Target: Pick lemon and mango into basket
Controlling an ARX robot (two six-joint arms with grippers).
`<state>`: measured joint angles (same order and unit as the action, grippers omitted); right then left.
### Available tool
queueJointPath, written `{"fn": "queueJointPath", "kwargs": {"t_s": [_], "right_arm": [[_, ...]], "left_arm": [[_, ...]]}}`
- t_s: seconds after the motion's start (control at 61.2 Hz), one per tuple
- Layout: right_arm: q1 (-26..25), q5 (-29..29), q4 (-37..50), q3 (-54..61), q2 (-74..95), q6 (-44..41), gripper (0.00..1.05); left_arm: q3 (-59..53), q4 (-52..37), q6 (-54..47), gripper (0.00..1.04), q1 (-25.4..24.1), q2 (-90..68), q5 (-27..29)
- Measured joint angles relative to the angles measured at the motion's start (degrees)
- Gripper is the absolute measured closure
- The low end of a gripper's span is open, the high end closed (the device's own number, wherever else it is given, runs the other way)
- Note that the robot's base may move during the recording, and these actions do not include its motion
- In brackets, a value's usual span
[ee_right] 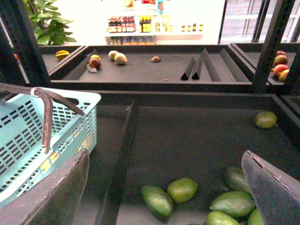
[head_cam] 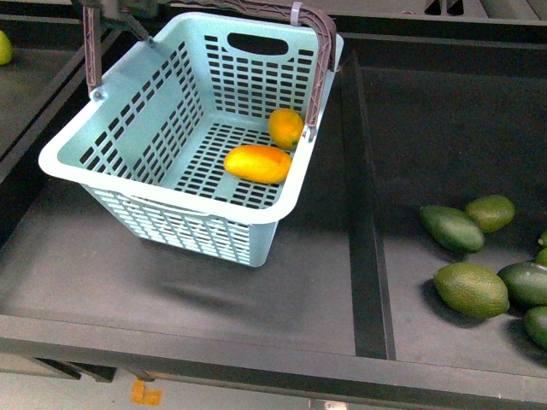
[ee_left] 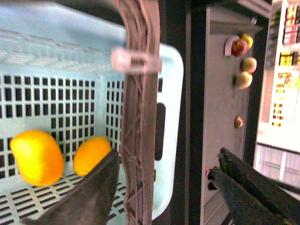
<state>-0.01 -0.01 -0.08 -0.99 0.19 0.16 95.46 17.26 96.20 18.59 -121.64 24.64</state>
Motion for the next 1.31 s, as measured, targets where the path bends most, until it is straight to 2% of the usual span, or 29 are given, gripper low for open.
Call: {"fn": "queueJointPath", "kwargs": {"t_s": [0.033, 0.082, 0.131, 0.147, 0.196, 0.245, 0.294, 0.31, 0.359, 0.425, 0.588, 0.996, 1.045, 1.143, 1.306], "right_arm": [[0.0, 0.0, 0.0, 0.0, 0.0, 0.0, 0.09], [0.0, 0.0, 0.0, 0.0, 0.0, 0.0, 0.09], [0.0, 0.0, 0.0, 0.0, 0.0, 0.0, 0.09], [0.0, 0.0, 0.0, 0.0, 0.0, 0.0, 0.09], [0.0, 0.0, 0.0, 0.0, 0.0, 0.0, 0.09], [0.0, 0.1, 0.0, 0.0, 0.0, 0.0, 0.09], [0.0, 0.0, 0.0, 0.0, 0.0, 0.0, 0.09], [0.0, 0.0, 0.0, 0.0, 0.0, 0.0, 0.09], [0.0, 0.0, 0.0, 0.0, 0.0, 0.0, 0.09], [0.0, 0.0, 0.0, 0.0, 0.0, 0.0, 0.09], [0.0, 0.0, 0.0, 0.0, 0.0, 0.0, 0.09], [0.0, 0.0, 0.0, 0.0, 0.0, 0.0, 0.09], [0.0, 0.0, 0.0, 0.0, 0.0, 0.0, 0.09], [0.0, 0.0, 0.0, 0.0, 0.0, 0.0, 0.09], [0.0, 0.0, 0.0, 0.0, 0.0, 0.0, 0.09]], "left_arm": [[-2.2, 4.5, 0.0, 0.2, -0.5, 3.4, 2.6], [-5.4, 8.1, 0.1, 0.07, -1.0, 7.7, 3.4], [-6.3, 8.6, 0.1, 0.08, -1.0, 9.6, 3.7], [-8.2, 4.8, -2.9, 0.1, -1.1, 10.5, 1.8], [-21.7, -21.6, -24.8, 0.24, -2.4, 14.8, -7.6], [-30.9, -37.9, -38.8, 0.32, -3.3, 17.3, -10.4], [-40.6, -54.2, -58.1, 0.43, -4.3, 20.3, -11.7], [-42.0, -56.3, -59.5, 0.45, -4.5, 21.0, -11.9], [-49.0, -65.5, -74.6, 0.56, -5.9, 24.7, -12.8], [-56.0, -71.2, -85.6, 0.7, -7.8, 29.6, -13.7], [-68.3, -74.1, -93.5, 1.02, -10.1, 37.0, -16.6], [-85.2, -72.5, -95.4, 1.01, -14.4, 55.6, -20.7], [-86.6, -71.3, -95.4, 1.01, -16.6, 58.1, -24.0], [-89.7, -73.5, -95.5, 1.01, -18.4, 59.6, -24.2], [-92.9, -66.2, -95.6, 1.01, -18.4, 69.5, -24.7]]}}
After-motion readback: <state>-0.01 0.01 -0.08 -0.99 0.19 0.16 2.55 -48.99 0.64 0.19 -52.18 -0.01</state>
